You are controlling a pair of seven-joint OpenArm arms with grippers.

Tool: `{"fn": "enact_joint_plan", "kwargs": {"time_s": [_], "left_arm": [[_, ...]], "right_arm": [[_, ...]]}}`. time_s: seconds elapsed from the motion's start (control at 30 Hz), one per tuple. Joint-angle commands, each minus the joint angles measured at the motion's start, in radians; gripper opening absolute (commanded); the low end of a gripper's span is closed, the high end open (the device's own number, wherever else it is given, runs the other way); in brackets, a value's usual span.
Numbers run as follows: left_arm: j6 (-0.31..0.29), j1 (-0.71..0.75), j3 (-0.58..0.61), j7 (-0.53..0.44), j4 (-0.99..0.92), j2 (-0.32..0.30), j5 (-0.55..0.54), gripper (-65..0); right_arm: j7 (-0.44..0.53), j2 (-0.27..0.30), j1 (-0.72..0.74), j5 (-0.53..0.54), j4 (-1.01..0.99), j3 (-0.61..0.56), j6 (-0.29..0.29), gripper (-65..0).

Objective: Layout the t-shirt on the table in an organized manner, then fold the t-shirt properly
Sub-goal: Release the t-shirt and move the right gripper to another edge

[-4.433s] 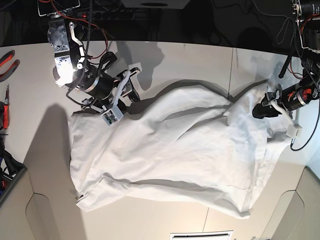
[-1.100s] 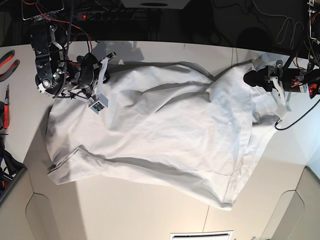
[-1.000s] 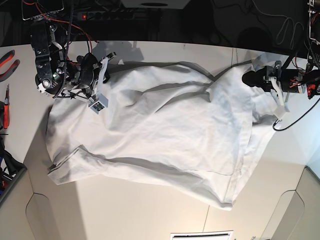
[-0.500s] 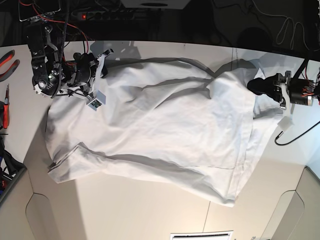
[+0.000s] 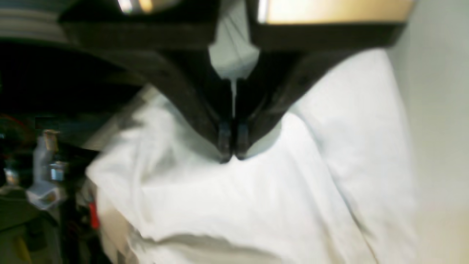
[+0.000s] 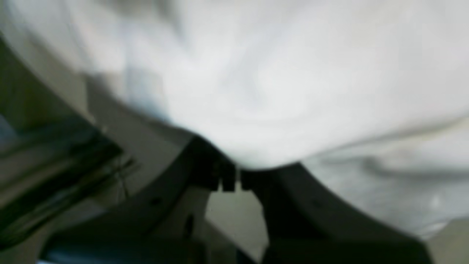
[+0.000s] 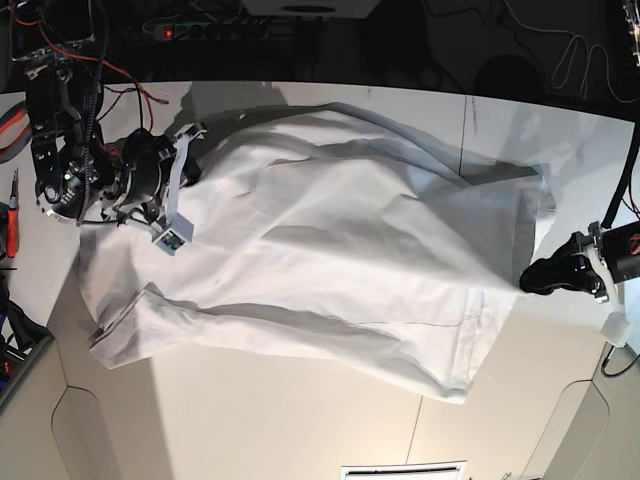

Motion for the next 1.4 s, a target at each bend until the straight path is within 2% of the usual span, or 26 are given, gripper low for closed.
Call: {"fn": "enact_joint_plan", "kwargs": {"time_s": [0.0, 0.23, 0.37, 0.6, 0.77, 0.8, 0.87, 0.9, 0.93, 1.0, 1.07, 1.2, 1.37], "left_arm": [[-0.006, -0.029, -0.009, -0.052, 0.014, -0.008, 0.024, -65.0], [-0.006, -0.127, -0.009, -0.369, 0.014, 0.086, 0.421, -65.0], [-0.006, -0.208, -0.009, -0.483, 0.014, 0.136, 0.566, -65.0], [0.0, -0.345, 0.001, -0.581, 0.006, 0.196, 0.687, -65.0], [0.008, -0.399, 0.056, -0.627, -0.087, 0.224, 0.74, -65.0], [0.008, -0.404, 0.077, -0.649, -0.118, 0.227, 0.761, -65.0], [0.008, -0.404, 0.125, -0.714, -0.185, 0.227, 0.813, -65.0], [0.008, -0.403, 0.15, -0.748, -0.218, 0.227, 0.847, -65.0], [0.008, -0.403, 0.175, -0.778, -0.253, 0.227, 0.88, -61.9], [0.009, -0.403, 0.219, -0.822, -0.312, 0.227, 0.927, -49.3], [0.024, -0.403, 0.247, -0.835, -0.357, 0.227, 0.952, -43.7], [0.051, -0.402, 0.255, -0.829, -0.394, 0.226, 0.961, -43.7], [0.053, -0.402, 0.255, -0.825, -0.394, 0.226, 0.961, -43.7]], "right_arm": [[0.015, 0.008, 0.027, 0.008, 0.018, 0.005, 0.003, -65.0], [0.034, 0.008, 0.072, 0.007, 0.018, 0.005, 0.003, -65.0], [0.038, 0.008, 0.072, 0.01, 0.018, 0.005, 0.003, -65.0], [0.038, 0.008, 0.064, 0.011, 0.018, 0.005, 0.003, -65.0], [0.038, 0.008, 0.064, 0.038, 0.018, 0.005, 0.003, -65.0], [0.042, 0.008, 0.064, 0.037, 0.018, 0.005, 0.003, -60.4], [0.06, 0.008, 0.064, 0.036, 0.018, 0.005, 0.003, -45.3], [0.073, 0.008, 0.064, 0.036, 0.018, 0.005, 0.003, -41.7], [0.083, 0.008, 0.064, 0.036, 0.018, 0.005, 0.003, -40.9], [0.101, 0.008, 0.064, 0.036, 0.018, 0.005, 0.003, -41.0], [0.105, 0.008, 0.067, 0.031, 0.019, 0.006, 0.003, -41.0], [0.105, 0.008, 0.066, 0.025, 0.059, 0.039, 0.002, -41.0], [0.104, 0.008, 0.061, 0.057, 0.184, 0.157, 0.002, -41.0]]}}
